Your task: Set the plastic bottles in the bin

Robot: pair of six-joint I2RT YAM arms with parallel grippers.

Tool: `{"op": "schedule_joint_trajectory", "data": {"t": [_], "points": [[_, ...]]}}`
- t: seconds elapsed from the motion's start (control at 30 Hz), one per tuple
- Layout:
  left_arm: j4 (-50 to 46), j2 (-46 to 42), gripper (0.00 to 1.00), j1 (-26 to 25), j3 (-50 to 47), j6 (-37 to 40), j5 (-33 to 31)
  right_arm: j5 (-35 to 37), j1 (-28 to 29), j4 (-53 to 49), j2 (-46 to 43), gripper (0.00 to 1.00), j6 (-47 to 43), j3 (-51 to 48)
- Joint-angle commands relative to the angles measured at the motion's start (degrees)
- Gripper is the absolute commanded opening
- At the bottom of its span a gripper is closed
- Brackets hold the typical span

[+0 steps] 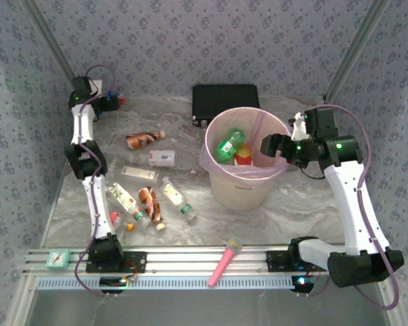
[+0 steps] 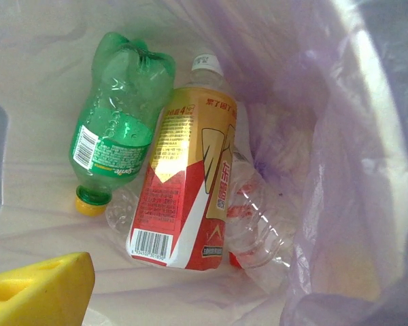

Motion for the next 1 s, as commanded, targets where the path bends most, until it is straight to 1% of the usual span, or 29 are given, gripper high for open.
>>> {"op": "schedule_joint_trajectory", "data": {"t": [0.0,0.17,0.33,0.47,0.5,0.57,0.63,0.7,0.73,0.83,0.97], "points": [[-2.37,1.92,0.97,-0.27,2.19,-0.59,5.52,1.25,1.27,-3.86,0.23,0.88,1.12,1.58],[-5.97,1.83,0.95,-0.49,2.19,0.17,9.14,1.89,2.12,-3.69,0.37,0.88,1.64,1.92],[-9.30,-0.06,0.94,-1.40,0.61,1.13,13.79,2.25,2.43,-3.34,0.45,0.88,1.64,1.82],[-11.86,-2.47,0.90,-2.17,-0.50,1.91,21.00,2.34,2.51,-3.25,0.45,0.88,1.60,1.68],[-12.12,-3.41,0.90,-2.44,-0.92,2.32,21.84,2.34,2.51,-3.18,0.45,0.88,1.56,1.65],[-11.22,-5.47,0.90,-3.00,-2.21,2.64,18.46,2.16,2.56,-2.98,0.54,0.88,1.60,1.47],[-7.07,-7.46,0.91,-3.19,-4.74,-0.27,9.92,2.08,2.51,-2.93,0.63,0.88,1.47,1.43],[-3.78,-8.27,0.92,-3.45,-6.14,-3.31,-0.49,1.91,2.56,-2.72,0.61,0.88,1.42,1.06],[-3.04,-8.13,0.93,-3.88,-6.16,-3.47,-3.26,1.86,2.51,-2.56,0.63,0.88,1.38,0.87],[-1.01,-7.07,0.96,-5.64,-6.12,-3.48,-8.68,1.81,2.54,-2.59,0.76,0.88,1.29,0.75],[-0.44,-4.32,0.95,-6.99,-4.35,-4.47,-13.42,2.23,2.54,-3.61,0.63,0.88,1.00,1.54]]}}
